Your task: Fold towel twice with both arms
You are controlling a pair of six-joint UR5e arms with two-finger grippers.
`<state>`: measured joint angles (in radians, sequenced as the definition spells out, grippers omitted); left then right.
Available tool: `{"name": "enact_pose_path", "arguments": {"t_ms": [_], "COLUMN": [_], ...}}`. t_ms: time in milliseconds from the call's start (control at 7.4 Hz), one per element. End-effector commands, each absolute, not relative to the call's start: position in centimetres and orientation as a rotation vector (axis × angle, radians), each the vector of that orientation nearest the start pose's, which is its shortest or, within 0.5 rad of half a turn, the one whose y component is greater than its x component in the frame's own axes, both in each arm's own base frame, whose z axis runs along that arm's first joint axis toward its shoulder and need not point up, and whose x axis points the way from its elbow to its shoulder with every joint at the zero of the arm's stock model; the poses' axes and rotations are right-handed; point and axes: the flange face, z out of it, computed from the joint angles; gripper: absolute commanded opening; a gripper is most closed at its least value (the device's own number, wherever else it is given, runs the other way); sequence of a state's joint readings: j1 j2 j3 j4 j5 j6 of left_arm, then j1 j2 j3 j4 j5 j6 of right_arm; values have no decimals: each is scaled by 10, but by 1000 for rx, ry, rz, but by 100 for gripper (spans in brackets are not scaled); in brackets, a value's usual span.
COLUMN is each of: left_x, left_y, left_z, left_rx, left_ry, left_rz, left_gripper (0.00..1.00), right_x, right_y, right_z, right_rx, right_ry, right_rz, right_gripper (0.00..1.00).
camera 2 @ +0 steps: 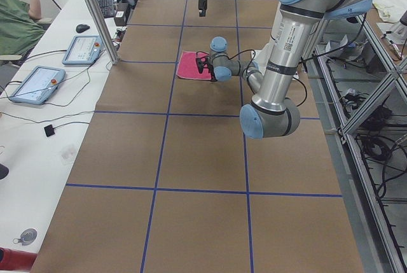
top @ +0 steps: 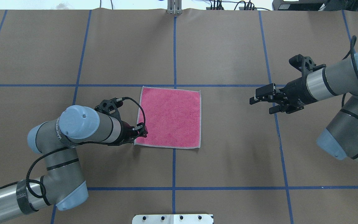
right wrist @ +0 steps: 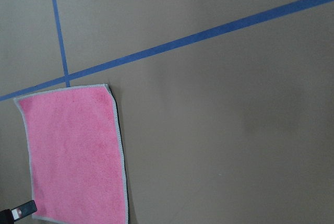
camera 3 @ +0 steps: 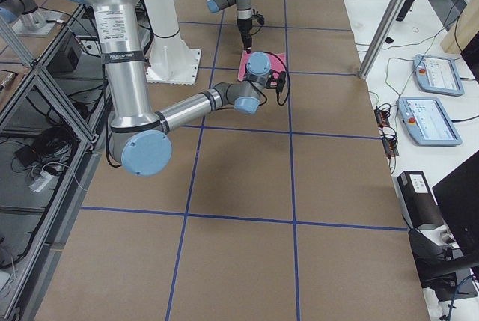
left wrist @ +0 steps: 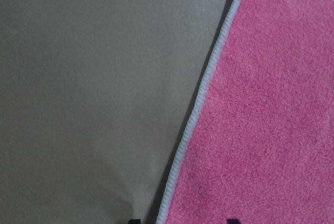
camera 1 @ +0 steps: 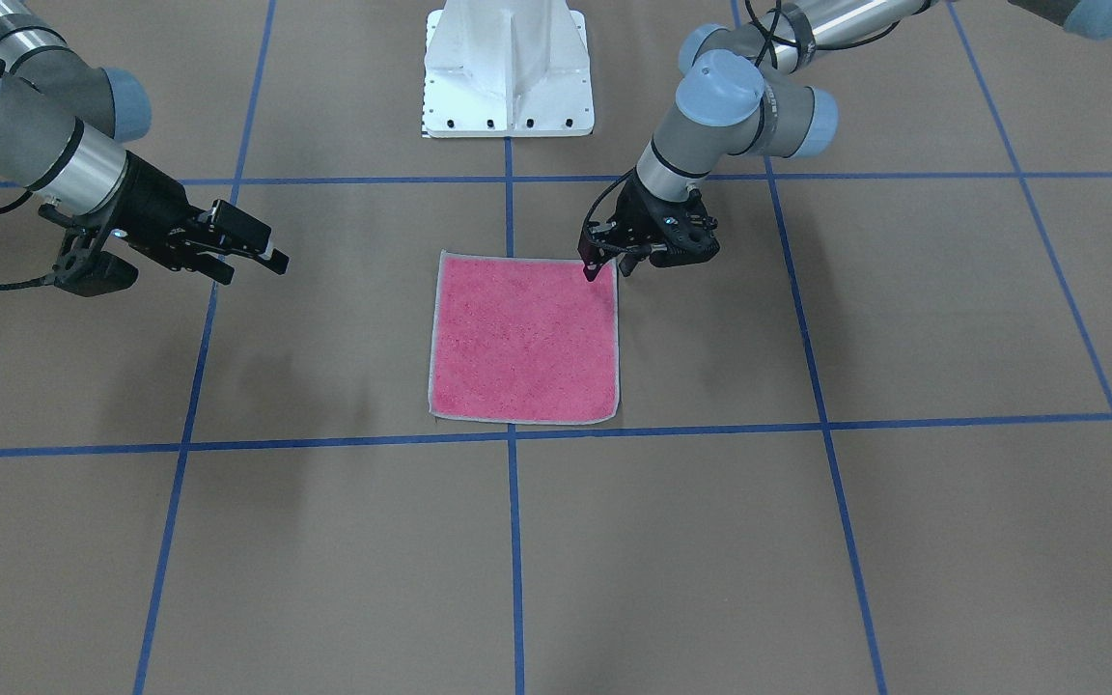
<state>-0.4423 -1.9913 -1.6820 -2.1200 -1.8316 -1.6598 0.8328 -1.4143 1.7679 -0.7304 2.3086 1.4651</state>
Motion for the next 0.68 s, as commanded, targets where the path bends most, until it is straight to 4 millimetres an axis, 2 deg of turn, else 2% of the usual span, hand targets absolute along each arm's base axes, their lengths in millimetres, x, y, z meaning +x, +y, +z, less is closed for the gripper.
{"name": "enact_pose_path", "arguments": {"t_ms": [0, 270, 541], "left_x": [536, 536, 537], "left_y": [-372, -371, -369], "left_z": [308, 308, 307], "left_rx": [-44, -45, -50], "left_ry": [1105, 1106, 1107], "left_rz": [-334, -334, -333], "left_gripper": [62, 62, 56], "right_x": [-314, -314, -313], "right_y": [-444, -443, -444], "right_z": [381, 383, 382], "right_rx": [-62, -66, -65], "right_ry": [-1295, -1294, -1296], "right_rz": [183, 181, 178], "right_gripper": [100, 100, 100]}}
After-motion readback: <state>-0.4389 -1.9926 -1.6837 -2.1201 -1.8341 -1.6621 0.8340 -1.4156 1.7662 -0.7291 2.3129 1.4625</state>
